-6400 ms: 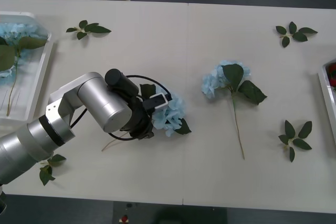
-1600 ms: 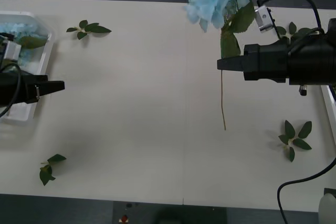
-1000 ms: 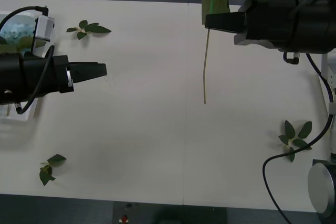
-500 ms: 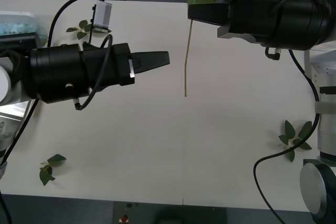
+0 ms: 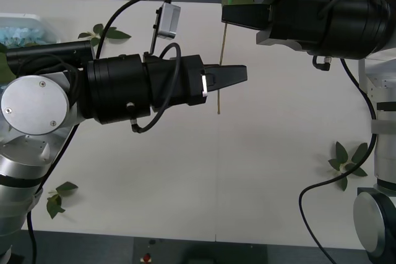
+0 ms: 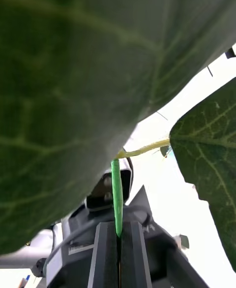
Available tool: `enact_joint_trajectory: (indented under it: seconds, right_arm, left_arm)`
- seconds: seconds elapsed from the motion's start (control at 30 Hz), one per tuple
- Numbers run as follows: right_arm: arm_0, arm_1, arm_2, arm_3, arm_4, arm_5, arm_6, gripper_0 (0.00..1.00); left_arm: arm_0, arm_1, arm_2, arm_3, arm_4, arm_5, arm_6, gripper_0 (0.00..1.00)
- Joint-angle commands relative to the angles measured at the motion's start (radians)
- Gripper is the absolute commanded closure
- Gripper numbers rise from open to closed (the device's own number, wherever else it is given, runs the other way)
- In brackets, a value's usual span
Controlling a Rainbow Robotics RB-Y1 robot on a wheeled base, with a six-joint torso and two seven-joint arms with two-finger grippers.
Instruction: Put the red flowers into the right box and the blue flowers into the left box
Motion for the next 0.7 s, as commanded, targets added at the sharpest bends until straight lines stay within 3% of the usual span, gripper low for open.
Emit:
enact_joint_trajectory:
  seconds: [0.03,0.07,0.67,0.7]
  right_arm:
    - [-0.024,0.001,-0.014,-0.019,-0.012,-0.001,0.026,1.0]
    - [-0.024,0.001,-0.014,-0.019,-0.012,-0.001,0.026,1.0]
    - [-0.024,0.001,-0.014,-0.019,-0.012,-0.001,0.026,1.0]
    - [-0.024,0.001,-0.014,-0.019,-0.012,-0.001,0.026,0.94]
  left_arm:
    - [-0.052,0.003,-0.01,-0.037,0.004,-0.008,0.052,0.94]
    - [-0.052,0.003,-0.012,-0.037,0.004,-0.008,0.052,1.0]
    - [-0.052,0.008,-0.01,-0.037,-0.033,-0.016,0.067,1.0]
    - [-0.052,0.011,-0.01,-0.037,-0.038,-0.016,0.067,1.0]
